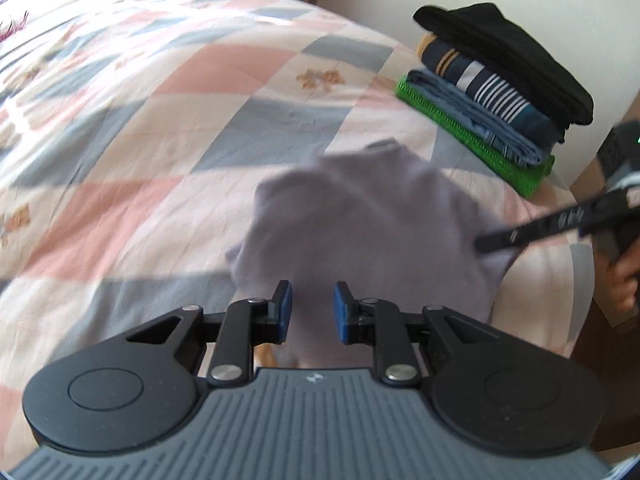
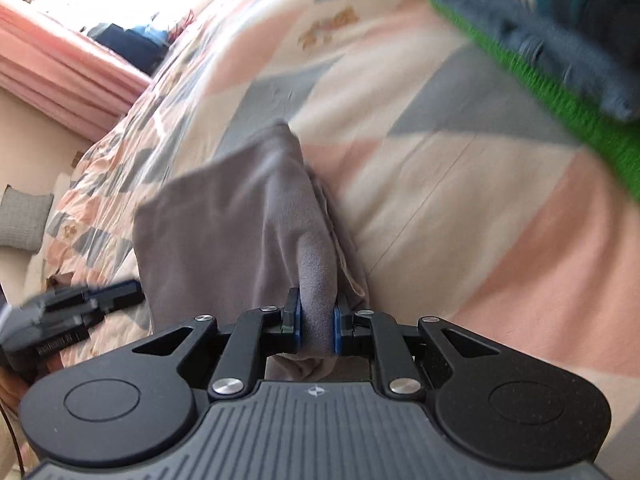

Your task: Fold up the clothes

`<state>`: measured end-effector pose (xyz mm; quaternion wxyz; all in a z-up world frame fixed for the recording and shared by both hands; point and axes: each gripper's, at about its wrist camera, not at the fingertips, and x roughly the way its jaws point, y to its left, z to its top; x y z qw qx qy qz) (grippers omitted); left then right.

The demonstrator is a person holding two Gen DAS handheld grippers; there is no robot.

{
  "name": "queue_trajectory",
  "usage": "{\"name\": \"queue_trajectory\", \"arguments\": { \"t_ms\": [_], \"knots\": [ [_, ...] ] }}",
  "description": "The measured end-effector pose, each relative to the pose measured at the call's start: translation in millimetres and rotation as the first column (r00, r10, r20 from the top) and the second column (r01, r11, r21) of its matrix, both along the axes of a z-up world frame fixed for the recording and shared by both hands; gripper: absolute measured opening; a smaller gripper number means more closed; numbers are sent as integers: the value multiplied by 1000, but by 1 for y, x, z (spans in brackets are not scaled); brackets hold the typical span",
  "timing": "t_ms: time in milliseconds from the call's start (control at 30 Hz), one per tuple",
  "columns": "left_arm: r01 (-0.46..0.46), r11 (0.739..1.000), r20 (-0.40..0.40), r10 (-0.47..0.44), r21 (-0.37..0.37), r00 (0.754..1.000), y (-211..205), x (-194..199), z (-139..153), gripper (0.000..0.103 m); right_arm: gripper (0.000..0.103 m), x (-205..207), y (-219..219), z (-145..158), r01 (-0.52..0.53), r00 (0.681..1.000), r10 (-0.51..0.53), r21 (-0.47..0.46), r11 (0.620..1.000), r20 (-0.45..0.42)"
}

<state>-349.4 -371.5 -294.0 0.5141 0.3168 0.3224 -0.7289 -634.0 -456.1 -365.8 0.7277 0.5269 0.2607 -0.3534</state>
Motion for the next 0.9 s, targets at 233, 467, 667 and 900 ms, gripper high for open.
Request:
{"name": "queue_trajectory", "arguments": {
  "t_ms": [233,467,667,900],
  "knots": [
    [23,998,-44,-26,-60,999,-29,-6,12,18,45,-3,2,29,92,987,-107,-118,989,-121],
    [-37,997,-24,35,-61,999,-54,-9,-20,14,44,58,-26,31,-69,992,21,-395,916,-123],
    [-125,992,2,125,-28,992,-66,0,-67,14,42,74,-58,-33,-96,991,59,-337,937,-118],
    [-307,952,-31,307,13,951,-54,30,-38,13,43,53,-56,13,-50,987,-13,-385,921,-160]
  ]
}}
